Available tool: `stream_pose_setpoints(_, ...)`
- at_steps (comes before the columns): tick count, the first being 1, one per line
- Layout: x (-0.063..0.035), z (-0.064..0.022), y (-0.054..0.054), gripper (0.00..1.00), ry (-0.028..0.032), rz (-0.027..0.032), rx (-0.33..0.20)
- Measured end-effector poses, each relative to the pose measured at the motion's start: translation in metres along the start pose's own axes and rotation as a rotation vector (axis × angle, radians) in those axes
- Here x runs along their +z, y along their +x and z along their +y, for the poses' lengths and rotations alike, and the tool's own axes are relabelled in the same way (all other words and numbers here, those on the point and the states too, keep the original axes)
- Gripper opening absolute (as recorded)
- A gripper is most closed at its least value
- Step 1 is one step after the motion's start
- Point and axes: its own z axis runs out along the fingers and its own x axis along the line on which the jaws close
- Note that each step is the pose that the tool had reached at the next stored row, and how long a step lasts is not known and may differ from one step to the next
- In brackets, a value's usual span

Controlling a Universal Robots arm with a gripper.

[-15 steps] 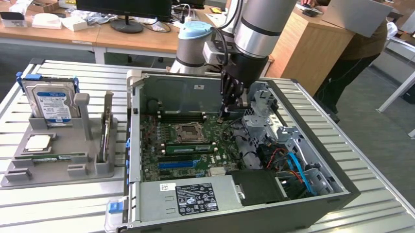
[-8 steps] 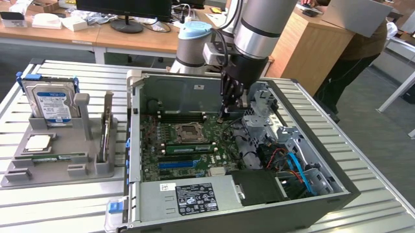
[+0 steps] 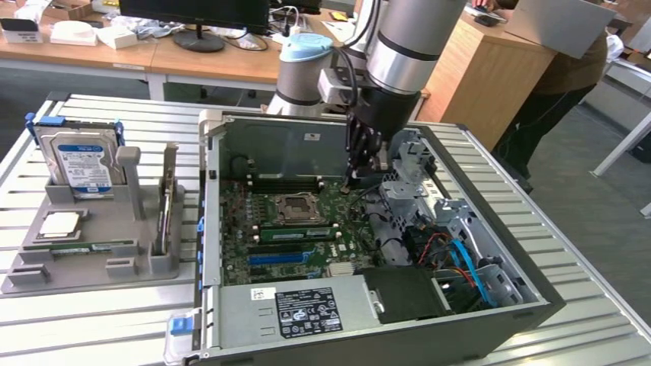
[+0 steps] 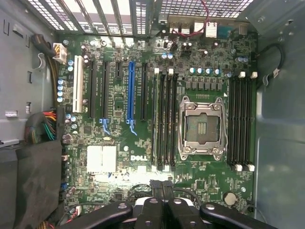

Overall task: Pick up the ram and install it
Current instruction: 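Press down the ram until it locks into place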

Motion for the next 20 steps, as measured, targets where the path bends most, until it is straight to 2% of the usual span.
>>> stream_pose_setpoints(20,0.0189,-0.0003,0.001,0.1,0.0,0.0004,0.0)
